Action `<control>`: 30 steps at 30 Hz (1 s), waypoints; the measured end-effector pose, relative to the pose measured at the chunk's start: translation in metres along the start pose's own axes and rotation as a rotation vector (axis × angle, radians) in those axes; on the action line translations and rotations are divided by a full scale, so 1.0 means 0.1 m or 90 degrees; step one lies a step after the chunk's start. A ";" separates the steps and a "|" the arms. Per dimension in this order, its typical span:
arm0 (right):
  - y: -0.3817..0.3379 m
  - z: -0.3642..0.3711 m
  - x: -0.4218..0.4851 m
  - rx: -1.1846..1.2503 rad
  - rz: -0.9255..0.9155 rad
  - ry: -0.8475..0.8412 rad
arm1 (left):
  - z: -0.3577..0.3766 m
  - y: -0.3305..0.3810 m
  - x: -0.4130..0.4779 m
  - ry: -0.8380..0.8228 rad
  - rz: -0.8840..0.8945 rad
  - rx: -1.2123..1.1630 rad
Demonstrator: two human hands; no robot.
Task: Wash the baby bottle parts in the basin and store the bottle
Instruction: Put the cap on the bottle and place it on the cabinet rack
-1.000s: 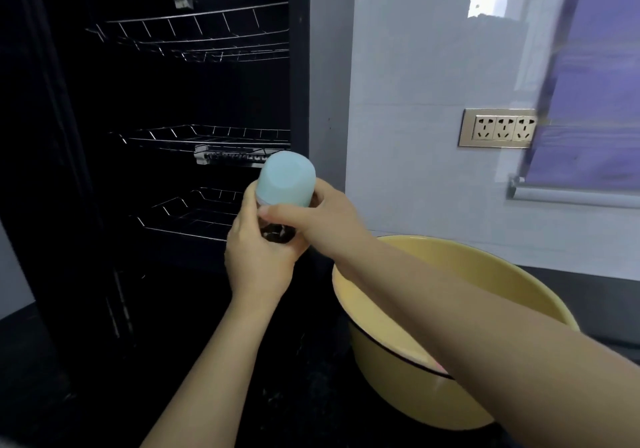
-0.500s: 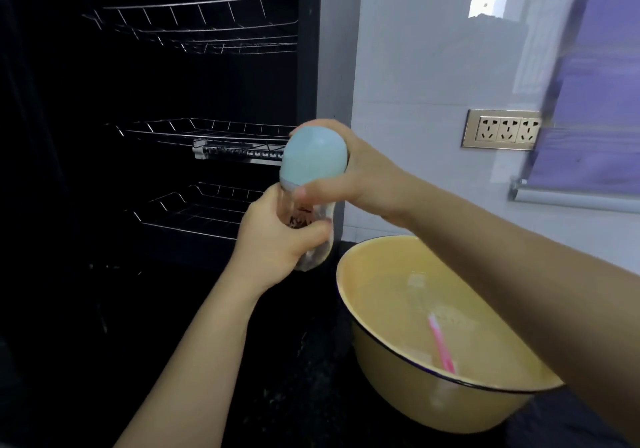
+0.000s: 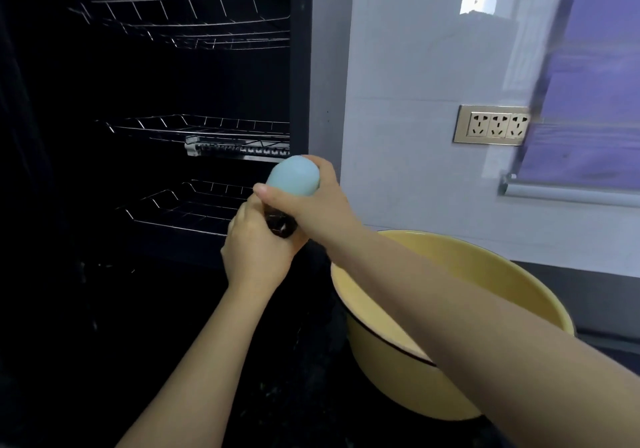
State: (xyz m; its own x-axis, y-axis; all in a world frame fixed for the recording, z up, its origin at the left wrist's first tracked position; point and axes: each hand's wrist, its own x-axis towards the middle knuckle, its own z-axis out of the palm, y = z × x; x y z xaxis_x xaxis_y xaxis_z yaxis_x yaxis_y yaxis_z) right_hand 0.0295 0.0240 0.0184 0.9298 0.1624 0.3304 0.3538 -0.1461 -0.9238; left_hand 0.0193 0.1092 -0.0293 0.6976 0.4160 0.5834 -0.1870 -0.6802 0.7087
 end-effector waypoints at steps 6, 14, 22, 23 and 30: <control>-0.07 -0.53 -0.04 -0.083 -0.061 -0.032 | 0.02 -0.18 0.15 0.041 -0.107 -0.257; 0.23 -0.91 -0.06 -0.125 0.056 -0.015 | 0.16 -0.32 0.52 0.117 -0.243 -0.396; 0.35 -1.03 0.04 -0.164 0.064 -0.040 | 0.37 -0.53 0.86 0.176 -0.307 -0.330; 0.37 -1.04 0.06 -0.174 0.067 -0.051 | 0.40 -0.55 0.89 0.156 -0.302 -0.311; 0.44 -0.98 0.14 -0.261 0.049 -0.111 | 0.52 -0.70 1.11 0.022 -0.255 -0.114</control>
State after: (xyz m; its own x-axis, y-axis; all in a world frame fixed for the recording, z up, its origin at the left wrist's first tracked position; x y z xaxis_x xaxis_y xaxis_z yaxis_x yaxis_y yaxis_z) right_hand 0.0680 -0.0762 0.0014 0.9364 0.2929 0.1932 0.3277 -0.5333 -0.7799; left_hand 0.1459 0.1715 -0.0350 0.7164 0.6479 0.2589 -0.0257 -0.3464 0.9377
